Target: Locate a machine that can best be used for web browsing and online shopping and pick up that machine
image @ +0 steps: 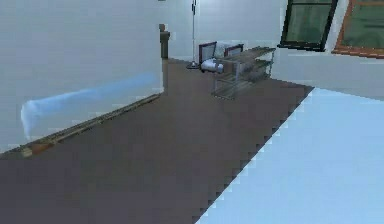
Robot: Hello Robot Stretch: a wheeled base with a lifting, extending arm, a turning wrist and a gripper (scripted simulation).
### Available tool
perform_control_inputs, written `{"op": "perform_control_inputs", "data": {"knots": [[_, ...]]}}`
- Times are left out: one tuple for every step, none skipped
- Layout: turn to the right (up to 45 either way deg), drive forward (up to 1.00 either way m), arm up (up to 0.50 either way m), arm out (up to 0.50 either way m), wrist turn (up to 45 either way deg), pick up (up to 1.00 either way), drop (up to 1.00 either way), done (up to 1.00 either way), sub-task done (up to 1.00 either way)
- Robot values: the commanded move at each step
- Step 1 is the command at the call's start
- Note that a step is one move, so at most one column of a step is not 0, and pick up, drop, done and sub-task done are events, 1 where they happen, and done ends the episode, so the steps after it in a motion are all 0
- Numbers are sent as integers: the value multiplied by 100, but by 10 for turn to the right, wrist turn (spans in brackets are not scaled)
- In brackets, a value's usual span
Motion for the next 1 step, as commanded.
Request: {"op": "perform_control_inputs", "data": {"knots": [[0,100,0,0,0,0,0,0,0]]}}
